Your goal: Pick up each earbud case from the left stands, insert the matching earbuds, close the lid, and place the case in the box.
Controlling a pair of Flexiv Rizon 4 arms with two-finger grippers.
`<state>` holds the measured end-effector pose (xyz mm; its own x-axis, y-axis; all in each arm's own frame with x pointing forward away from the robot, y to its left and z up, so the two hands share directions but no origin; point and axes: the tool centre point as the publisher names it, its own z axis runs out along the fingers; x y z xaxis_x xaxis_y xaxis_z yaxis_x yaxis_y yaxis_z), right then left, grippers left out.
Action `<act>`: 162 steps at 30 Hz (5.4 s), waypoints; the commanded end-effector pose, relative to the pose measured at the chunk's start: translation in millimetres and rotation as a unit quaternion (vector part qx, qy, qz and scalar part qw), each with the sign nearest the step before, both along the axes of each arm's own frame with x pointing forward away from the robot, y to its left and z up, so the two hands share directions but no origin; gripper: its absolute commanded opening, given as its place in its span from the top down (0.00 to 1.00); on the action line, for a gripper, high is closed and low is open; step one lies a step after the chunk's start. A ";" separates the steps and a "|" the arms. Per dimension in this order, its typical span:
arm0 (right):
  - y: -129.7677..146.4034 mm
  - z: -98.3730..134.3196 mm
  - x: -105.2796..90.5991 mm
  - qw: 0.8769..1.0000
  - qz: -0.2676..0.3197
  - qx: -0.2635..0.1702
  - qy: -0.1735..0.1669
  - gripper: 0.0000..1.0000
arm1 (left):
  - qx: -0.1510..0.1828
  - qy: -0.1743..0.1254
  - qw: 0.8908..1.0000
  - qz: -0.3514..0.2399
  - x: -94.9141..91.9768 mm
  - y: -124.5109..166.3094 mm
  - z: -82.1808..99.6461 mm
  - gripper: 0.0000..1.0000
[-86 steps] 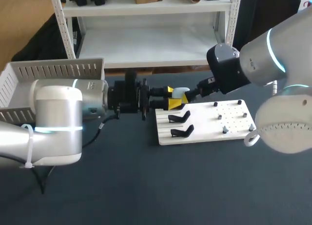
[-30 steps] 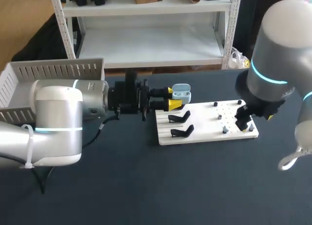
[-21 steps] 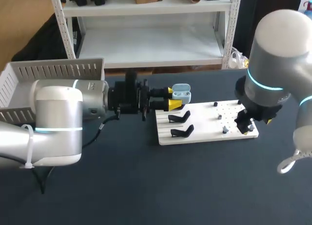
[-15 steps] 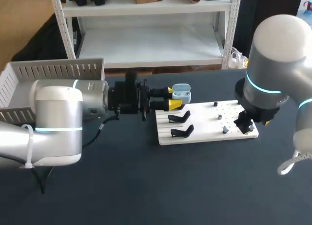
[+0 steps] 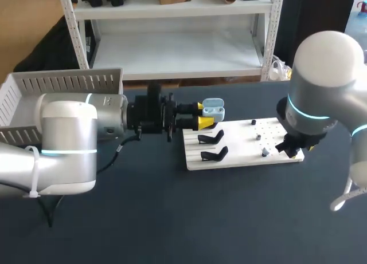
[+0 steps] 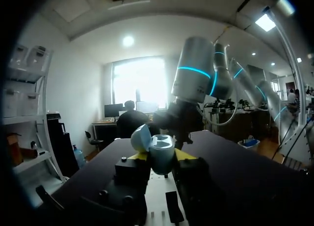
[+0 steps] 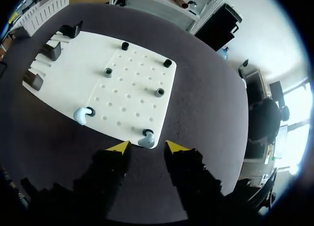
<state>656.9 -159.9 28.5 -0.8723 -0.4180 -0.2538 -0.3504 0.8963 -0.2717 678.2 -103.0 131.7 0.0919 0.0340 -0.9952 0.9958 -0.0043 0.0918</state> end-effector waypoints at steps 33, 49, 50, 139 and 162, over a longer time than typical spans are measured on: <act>1.0 -10.5 9.8 1.000 -0.008 -0.012 -0.016 0.95 | -0.002 -0.001 1.000 0.001 -0.5 0.4 -0.7 1.00; 4.7 42.9 -7.7 0.999 0.000 -0.032 -0.029 1.00 | -0.002 -0.001 1.000 0.001 -0.5 0.4 -0.7 1.00; 6.5 49.4 -10.2 0.999 0.001 -0.032 -0.029 1.00 | -0.002 -0.001 1.000 0.001 -0.5 0.4 -0.7 1.00; 174.7 173.5 -19.0 0.952 -0.282 0.092 0.077 1.00 | -0.008 -0.011 1.000 -0.007 -28.5 -20.7 -0.5 1.00; 184.2 168.4 -24.7 0.941 -0.311 0.110 0.072 1.00 | -0.008 -0.011 1.000 -0.007 -28.5 -20.7 -0.5 1.00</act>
